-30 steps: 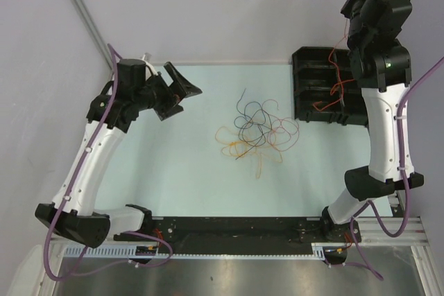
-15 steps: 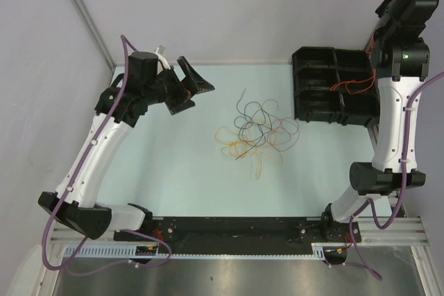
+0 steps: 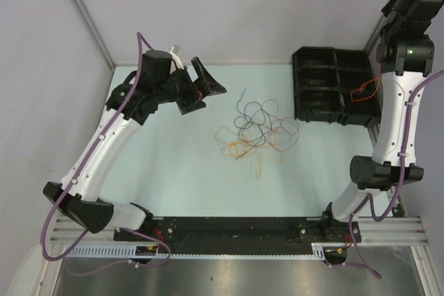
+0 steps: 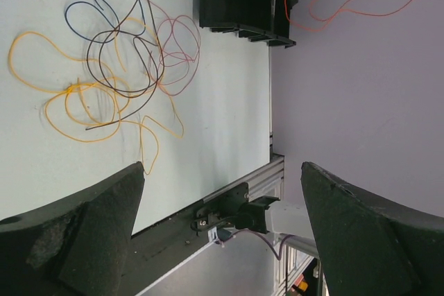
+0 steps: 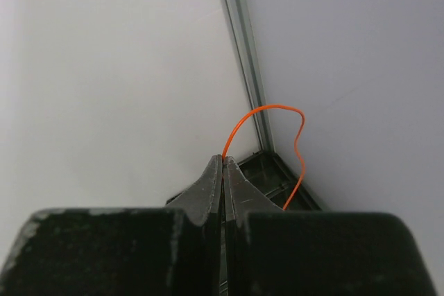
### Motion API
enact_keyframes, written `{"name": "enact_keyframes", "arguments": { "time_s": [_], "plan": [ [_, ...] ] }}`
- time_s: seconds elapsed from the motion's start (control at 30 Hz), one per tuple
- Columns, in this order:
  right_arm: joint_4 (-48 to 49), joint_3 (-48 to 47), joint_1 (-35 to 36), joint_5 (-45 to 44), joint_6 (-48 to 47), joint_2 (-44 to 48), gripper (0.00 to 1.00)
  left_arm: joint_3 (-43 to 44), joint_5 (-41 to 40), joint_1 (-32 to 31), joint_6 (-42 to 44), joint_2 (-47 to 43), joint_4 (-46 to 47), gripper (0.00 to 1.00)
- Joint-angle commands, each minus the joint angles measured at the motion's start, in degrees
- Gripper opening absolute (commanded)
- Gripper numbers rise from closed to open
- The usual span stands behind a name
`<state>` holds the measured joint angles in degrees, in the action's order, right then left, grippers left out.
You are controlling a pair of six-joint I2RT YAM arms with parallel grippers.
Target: Untangle the cables
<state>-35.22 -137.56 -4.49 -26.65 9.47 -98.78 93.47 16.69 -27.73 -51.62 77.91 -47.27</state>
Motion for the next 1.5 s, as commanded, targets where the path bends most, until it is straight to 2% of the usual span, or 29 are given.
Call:
{"name": "enact_keyframes", "arguments": {
  "time_s": [0.0, 0.23, 0.57, 0.93, 1.47],
  "plan": [
    [2.0, -2.5, -0.1, -0.8, 0.1, 3.1, 0.00, 3.5, -0.3, -1.5, -0.9, 0.8, 1.5, 1.00],
    [2.0, -2.6, -0.1, 0.4, 1.2, 4.7, 0.00, 3.1, -0.9, -2.9, -0.6, 1.0, 1.7, 1.00],
    [1.5, 0.5, -0.1, -2.4, 0.6, 5.4, 0.00, 2.9, -0.8, -3.9, -0.6, 1.6, 1.9, 1.00],
    [1.3, 0.9, -1.7, -1.9, 1.8, 2.9, 0.00, 2.7, -1.3, -4.4, -0.8, 1.6, 2.3, 1.00],
    [2.5, 8.5, -3.9, -1.0, 2.9, -0.5, 0.00, 2.7, -0.7, -4.4, -0.7, 4.2, 3.5, 1.00]
  ]
}}
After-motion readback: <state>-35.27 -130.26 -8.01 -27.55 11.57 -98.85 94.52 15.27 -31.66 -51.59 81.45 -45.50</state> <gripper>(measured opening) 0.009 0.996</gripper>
